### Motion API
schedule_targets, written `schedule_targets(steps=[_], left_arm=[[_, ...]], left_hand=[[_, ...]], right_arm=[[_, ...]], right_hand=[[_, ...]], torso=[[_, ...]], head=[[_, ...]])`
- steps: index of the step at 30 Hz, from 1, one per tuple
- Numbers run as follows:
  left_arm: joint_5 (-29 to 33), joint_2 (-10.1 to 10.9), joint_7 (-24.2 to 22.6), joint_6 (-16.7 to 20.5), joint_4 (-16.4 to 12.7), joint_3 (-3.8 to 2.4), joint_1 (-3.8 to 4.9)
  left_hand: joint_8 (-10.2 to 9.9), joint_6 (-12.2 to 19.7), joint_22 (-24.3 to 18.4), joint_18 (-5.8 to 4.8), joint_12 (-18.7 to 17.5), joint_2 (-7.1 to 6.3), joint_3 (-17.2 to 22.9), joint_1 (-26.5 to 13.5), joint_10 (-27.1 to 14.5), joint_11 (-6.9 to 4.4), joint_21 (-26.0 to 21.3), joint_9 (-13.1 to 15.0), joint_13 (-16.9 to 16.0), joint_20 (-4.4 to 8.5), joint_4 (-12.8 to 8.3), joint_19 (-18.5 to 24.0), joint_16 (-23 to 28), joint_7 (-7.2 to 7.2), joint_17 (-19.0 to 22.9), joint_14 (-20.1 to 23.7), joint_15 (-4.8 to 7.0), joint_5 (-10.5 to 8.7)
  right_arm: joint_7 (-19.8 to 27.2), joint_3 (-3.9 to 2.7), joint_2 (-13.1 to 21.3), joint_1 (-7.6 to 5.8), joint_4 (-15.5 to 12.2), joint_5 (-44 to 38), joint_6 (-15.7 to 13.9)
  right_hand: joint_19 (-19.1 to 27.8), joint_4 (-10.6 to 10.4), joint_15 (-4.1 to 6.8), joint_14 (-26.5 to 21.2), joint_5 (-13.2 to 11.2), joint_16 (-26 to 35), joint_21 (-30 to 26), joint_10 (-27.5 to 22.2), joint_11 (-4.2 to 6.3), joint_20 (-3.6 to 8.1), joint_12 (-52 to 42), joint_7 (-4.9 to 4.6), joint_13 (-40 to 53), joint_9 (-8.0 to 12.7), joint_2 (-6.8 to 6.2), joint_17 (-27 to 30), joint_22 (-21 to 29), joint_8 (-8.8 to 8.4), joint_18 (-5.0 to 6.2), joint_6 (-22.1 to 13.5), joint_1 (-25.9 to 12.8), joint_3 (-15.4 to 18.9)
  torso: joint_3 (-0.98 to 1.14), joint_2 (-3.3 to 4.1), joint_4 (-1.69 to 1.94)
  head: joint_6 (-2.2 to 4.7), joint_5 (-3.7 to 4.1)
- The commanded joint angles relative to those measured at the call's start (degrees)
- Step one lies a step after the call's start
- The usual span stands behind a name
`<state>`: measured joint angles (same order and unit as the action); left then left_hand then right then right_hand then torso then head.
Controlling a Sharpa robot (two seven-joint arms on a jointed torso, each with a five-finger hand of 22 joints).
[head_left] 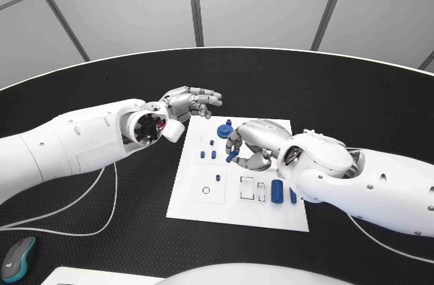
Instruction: Assemble the parts on the task board
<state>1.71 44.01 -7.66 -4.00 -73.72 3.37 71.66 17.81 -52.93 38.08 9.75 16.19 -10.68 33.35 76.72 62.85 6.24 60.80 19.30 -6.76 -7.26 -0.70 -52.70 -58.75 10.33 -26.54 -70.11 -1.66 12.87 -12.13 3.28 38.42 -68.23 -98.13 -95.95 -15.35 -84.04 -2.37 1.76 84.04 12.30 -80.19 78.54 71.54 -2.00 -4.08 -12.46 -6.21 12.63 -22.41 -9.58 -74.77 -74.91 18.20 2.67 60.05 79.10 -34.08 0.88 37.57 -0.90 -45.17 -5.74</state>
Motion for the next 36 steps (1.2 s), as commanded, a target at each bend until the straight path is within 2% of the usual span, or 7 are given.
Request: schedule_targets(steps=[1, 7, 13, 23, 28, 36], left_arm=[[0.0, -0.35, 0.03, -0.12, 0.13, 0.0, 0.0], [0.0, -1.03, 0.1, -0.22, 0.49, 0.0, 0.0], [-0.01, -1.22, 0.16, -0.23, 0.52, -0.01, 0.01], [-0.01, -1.09, 0.27, -0.13, 0.38, -0.01, 0.02], [-0.01, -0.97, 0.29, -0.08, 0.3, -0.01, 0.02], [-0.01, -0.81, 0.3, -0.01, 0.13, -0.02, 0.03]], left_hand=[[0.06, 0.51, -0.07, 0.82, 0.21, 0.69, -0.31, -0.04, -0.49, 0.02, -0.22, 0.08, -0.08, 0.11, 0.15, 0.32, 0.2, 0.15, 0.11, 0.48, -0.01, 0.32], [0.06, 0.51, -0.07, 0.82, 0.21, 0.69, -0.31, -0.04, -0.49, 0.02, -0.22, 0.08, -0.08, 0.11, 0.15, 0.32, 0.2, 0.15, 0.11, 0.48, -0.01, 0.32], [0.06, 0.51, -0.07, 0.82, 0.21, 0.69, -0.31, -0.04, -0.49, 0.02, -0.22, 0.08, -0.08, 0.11, 0.15, 0.32, 0.2, 0.15, 0.11, 0.48, -0.01, 0.32], [0.05, 0.57, -0.09, 0.82, 0.23, 0.74, -0.32, -0.04, -0.55, 0.04, -0.25, 0.08, -0.1, 0.1, 0.2, 0.33, 0.2, 0.17, 0.14, 0.5, -0.03, 0.33], [0.05, 0.57, -0.09, 0.82, 0.23, 0.74, -0.32, -0.04, -0.55, 0.04, -0.25, 0.08, -0.1, 0.1, 0.2, 0.33, 0.2, 0.17, 0.14, 0.5, -0.03, 0.33], [0.05, 0.57, -0.09, 0.82, 0.23, 0.74, -0.32, -0.04, -0.55, 0.04, -0.25, 0.08, -0.1, 0.1, 0.2, 0.33, 0.2, 0.17, 0.14, 0.5, -0.03, 0.33]], right_arm=[[0.62, 0.01, -2.63, 0.46, 0.33, 0.0, 0.1], [2.07, 0.14, -6.46, 3.07, 2.45, 0.0, 0.72], [2.92, 0.72, -8.7, 4.83, 4.74, 0.0, 1.54], [2.28, 1.43, -10.41, 5.67, 7.94, -0.84, 3.75], [2.04, 1.53, -10.72, 5.73, 8.52, -1.35, 5.05], [1.72, 1.78, -11.04, 5.79, 9.15, -2.42, 5.85]], right_hand=[[-2.93, 0.16, 0.5, 2.81, 0.41, -0.07, -0.13, 0.41, -0.1, 0.52, 0.01, -0.03, 0.07, -1.66, 0.28, 0.09, -10.25, 0.41, -0.33, 0.5, 0.01, -0.15], [-2.92, 0.33, 0.5, 2.8, 0.5, -0.03, -0.19, 0.34, -0.14, 0.54, 0.15, -0.1, 0.09, -1.73, 0.18, 0.15, -10.24, 0.4, -0.32, 0.41, 0.04, -0.23], [-2.87, 0.49, 0.46, 2.79, 0.63, -0.02, -0.37, 0.27, -0.21, 0.55, 0.31, -0.2, 0.11, -1.8, 0.19, 0.17, -10.17, 0.36, -0.29, 0.27, 0.1, -0.37], [-2.86, 0.65, 0.4, 2.8, 0.73, -0.04, -0.42, 0.15, -0.31, 0.53, 0.5, -0.33, 0.14, -1.87, 0.17, 0.12, -10.17, 0.3, -0.29, 0.1, 0.11, -0.48], [-2.9, 0.79, 0.38, 2.82, 0.77, -0.09, -0.24, 0.12, -0.33, 0.52, 0.57, -0.37, 0.17, -1.91, 0.13, 0.04, -10.25, 0.28, -0.32, 0.05, 0.16, -0.53], [-2.92, 0.84, 0.36, 2.82, 0.78, -0.1, -0.16, 0.13, -0.34, 0.51, 0.58, -0.38, 0.19, -1.93, 0.09, 0.03, -10.29, 0.29, -0.34, 0.05, 0.17, -0.53]], torso=[[-0.18, 0.04, 0.26], [-0.09, 0.11, 0.14], [0.01, 0.23, 0.08], [0.03, 0.23, 0.12], [0.02, 0.16, 0.02], [0.01, 0.14, 0.11]], head=[[-0.01, -0.47], [-0.53, -1.79], [-1.03, -2.54], [-1.82, -2.89], [-2.05, -2.99], [-2.38, -3.11]])
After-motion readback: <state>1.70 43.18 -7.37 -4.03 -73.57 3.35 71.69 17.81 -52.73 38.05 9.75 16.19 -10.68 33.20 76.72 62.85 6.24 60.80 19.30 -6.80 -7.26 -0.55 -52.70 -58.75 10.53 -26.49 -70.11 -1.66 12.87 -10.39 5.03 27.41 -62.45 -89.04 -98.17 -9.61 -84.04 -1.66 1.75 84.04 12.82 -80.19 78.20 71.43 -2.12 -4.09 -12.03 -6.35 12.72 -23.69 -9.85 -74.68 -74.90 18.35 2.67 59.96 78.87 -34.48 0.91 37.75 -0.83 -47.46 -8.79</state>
